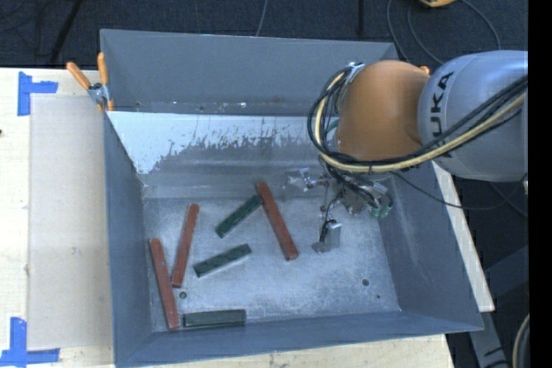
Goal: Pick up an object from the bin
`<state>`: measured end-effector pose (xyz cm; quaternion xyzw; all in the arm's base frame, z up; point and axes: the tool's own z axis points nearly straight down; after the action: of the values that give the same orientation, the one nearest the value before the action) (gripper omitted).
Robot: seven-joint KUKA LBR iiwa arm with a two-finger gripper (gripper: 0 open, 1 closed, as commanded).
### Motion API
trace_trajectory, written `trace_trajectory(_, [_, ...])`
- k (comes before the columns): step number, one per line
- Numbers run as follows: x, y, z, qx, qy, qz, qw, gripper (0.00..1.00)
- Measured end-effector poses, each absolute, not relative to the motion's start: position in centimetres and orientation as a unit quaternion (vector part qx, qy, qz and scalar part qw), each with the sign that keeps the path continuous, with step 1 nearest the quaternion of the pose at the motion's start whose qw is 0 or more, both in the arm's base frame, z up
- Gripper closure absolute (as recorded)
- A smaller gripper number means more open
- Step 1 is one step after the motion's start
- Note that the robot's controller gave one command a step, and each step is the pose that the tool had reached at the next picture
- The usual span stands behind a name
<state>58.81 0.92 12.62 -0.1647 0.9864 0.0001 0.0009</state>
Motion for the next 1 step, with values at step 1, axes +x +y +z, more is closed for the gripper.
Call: trace_trajectory(1, [60.02, 3.70, 10.96, -0.089, 0.996, 0.000, 0.002, 0.00])
